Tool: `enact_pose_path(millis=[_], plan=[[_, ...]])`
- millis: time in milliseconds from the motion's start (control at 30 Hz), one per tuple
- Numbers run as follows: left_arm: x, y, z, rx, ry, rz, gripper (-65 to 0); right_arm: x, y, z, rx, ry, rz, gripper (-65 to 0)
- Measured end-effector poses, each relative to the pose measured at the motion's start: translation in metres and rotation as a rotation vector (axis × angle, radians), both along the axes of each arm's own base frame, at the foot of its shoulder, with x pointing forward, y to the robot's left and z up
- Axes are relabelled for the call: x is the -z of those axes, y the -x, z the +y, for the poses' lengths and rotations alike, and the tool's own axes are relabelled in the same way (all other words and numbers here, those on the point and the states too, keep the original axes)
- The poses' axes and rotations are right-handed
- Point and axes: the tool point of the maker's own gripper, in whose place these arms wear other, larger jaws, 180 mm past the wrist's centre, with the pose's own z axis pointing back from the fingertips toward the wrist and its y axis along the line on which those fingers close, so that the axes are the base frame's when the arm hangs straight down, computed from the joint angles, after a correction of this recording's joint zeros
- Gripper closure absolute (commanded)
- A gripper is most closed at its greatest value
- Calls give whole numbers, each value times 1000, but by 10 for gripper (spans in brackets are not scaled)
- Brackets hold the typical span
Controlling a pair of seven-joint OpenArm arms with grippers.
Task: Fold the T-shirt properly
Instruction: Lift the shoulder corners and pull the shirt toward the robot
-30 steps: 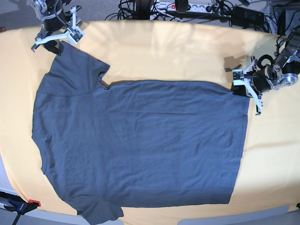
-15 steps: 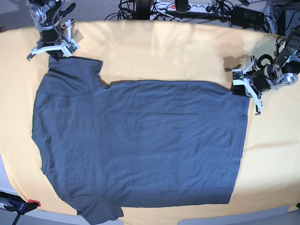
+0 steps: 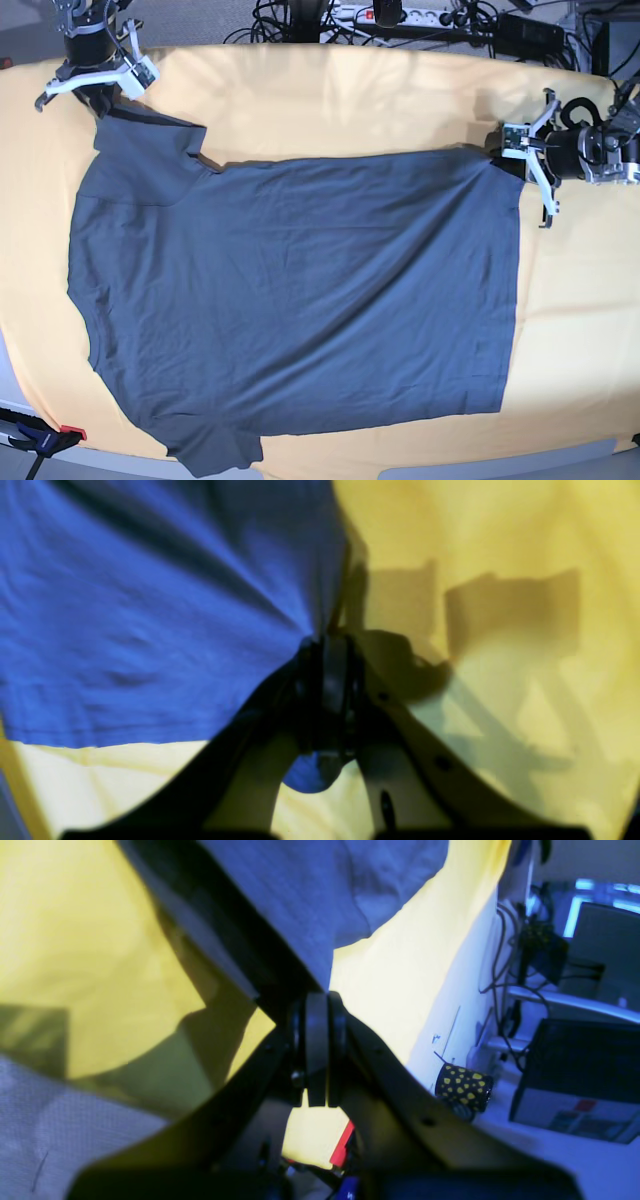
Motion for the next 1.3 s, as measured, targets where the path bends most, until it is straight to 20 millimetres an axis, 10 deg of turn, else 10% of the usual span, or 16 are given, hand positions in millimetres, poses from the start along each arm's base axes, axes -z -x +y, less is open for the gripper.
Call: enact_pose_path(millis=[600, 967, 1300], plan=[[-39, 42, -23, 182, -9, 26, 0, 8, 108, -19, 82, 95, 260, 0], [-48, 49, -29, 217, -6, 29, 0, 6, 109, -21, 108, 102, 248, 0], [-53, 48, -6, 215, -154, 11, 0, -20, 48, -24, -14, 184, 17, 0]])
